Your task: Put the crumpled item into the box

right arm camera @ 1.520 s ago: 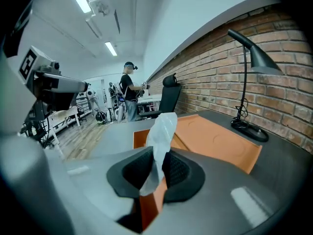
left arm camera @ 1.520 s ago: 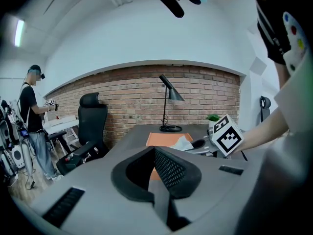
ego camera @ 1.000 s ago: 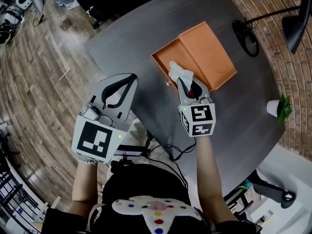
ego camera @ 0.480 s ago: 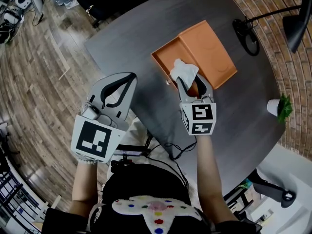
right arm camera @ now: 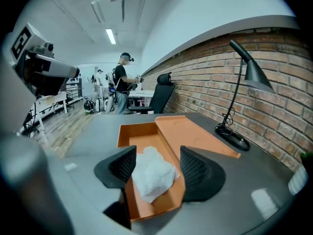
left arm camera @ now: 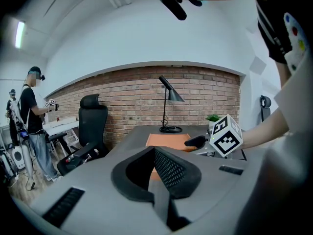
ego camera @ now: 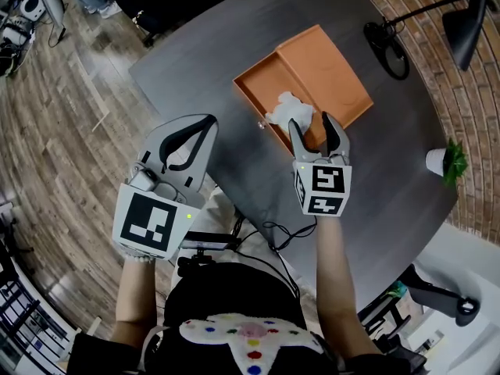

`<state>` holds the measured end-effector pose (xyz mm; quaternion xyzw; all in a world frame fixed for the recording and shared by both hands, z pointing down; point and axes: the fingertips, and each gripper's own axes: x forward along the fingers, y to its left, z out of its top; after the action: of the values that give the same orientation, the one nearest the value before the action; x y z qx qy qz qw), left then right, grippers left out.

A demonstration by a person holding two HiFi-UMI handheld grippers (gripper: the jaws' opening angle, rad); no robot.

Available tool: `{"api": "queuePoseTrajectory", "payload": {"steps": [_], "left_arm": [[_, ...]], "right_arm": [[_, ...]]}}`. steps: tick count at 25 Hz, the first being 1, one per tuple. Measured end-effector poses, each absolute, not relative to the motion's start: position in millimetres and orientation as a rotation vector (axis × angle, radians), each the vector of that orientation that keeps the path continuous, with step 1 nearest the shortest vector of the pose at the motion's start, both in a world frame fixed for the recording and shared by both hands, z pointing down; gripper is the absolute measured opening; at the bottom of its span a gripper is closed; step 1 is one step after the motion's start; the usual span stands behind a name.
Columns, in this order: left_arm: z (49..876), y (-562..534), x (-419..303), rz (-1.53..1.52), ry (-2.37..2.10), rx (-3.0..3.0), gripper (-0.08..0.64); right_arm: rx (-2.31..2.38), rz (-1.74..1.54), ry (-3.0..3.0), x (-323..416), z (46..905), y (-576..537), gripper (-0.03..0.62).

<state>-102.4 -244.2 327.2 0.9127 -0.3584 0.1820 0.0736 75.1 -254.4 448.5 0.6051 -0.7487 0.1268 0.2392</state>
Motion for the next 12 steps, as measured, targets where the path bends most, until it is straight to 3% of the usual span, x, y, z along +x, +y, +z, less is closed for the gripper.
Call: {"api": "queuePoseTrajectory", "payload": {"steps": [4,7,12], "left_arm": [[324,-234,-97,0.539,-1.073,2.75,0.008],[319,-226,-91,0.535,-1.062,2.766,0.008],[307,-208,-78,0.516,-1.052,2.799,0.008]], "right_arm": [[1.767,0.33,-2.074,89,428,-246,0.257],[1.811,0.294,-2.083,96,412,-236,0.07],[1.82,0.221,-2.113,100,386,-213,0.017]]}}
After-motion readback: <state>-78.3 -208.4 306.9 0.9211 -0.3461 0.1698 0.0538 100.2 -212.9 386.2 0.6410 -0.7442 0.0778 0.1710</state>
